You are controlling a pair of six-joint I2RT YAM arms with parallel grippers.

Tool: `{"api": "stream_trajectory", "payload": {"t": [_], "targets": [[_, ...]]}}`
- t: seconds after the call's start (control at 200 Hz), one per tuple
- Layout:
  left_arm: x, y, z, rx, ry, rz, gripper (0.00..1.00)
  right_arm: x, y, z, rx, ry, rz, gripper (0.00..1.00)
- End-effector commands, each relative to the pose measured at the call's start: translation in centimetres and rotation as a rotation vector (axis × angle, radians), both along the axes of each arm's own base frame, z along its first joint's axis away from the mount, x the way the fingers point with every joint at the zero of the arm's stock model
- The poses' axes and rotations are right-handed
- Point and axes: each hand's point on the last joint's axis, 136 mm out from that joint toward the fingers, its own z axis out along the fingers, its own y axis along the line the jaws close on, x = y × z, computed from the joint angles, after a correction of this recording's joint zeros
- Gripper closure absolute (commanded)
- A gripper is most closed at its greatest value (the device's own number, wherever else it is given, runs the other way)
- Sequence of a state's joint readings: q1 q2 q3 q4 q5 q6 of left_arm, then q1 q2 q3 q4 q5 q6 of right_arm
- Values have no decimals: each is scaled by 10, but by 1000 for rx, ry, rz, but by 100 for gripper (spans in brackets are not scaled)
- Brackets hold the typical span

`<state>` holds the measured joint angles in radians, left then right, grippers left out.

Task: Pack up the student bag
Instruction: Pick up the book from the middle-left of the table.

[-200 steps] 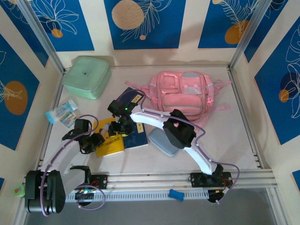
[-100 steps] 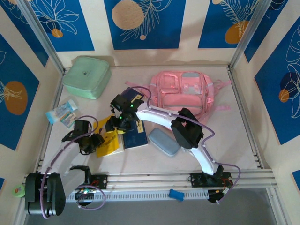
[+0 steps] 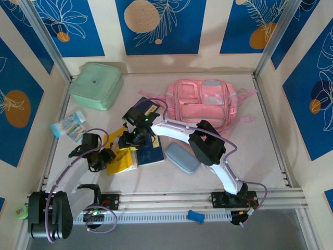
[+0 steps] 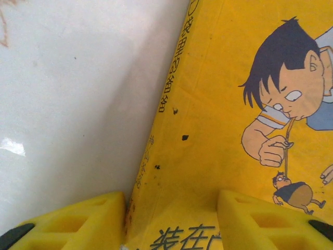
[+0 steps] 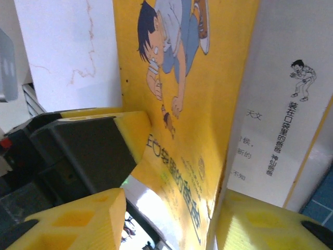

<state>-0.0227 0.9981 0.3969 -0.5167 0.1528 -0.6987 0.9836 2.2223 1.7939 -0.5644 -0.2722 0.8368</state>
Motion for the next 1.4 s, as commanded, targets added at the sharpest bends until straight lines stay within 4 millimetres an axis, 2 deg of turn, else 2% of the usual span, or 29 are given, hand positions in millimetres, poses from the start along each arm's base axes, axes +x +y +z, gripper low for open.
{"api": "stream_trajectory", "payload": {"t": [0.0,0.095,0.22,0.335,0.42,0.51,0.62,0.72,0.895,0.945,1.101,1.211,1.301,1.391], "targets": [[-10,-8,-8,-47,44,-21,50,-7,5,-2,-14,-19,38,58],[-9,-6,-6,-36,38,-17,50,-3,5,1,9,-15,25,70],[-11,-6,-2,-34,35,-17,50,-6,9,9,20,-45,48,77],[-12,-5,1,-37,34,5,48,-6,9,13,21,-77,33,90],[-8,0,9,-13,11,27,37,-4,13,21,67,-62,22,100],[-4,6,21,16,-11,36,34,0,12,28,79,-94,3,100],[-2,16,38,68,-21,49,30,3,15,48,128,-125,0,100],[2,29,61,113,-69,71,29,7,10,71,169,-133,-32,100],[17,27,113,47,-216,70,25,12,-16,107,208,-151,-95,100],[23,23,128,19,-250,43,24,16,-26,118,221,-162,-122,100],[37,10,170,-81,-337,-40,21,23,-53,169,322,-199,-169,100],[45,-8,202,-190,-425,-106,21,26,-75,205,379,-235,-180,100],[49,-29,232,-317,-500,-183,22,30,-93,223,410,-212,-175,100],[53,-34,253,-353,-570,-188,22,34,-112,239,416,-251,-171,100]]}}
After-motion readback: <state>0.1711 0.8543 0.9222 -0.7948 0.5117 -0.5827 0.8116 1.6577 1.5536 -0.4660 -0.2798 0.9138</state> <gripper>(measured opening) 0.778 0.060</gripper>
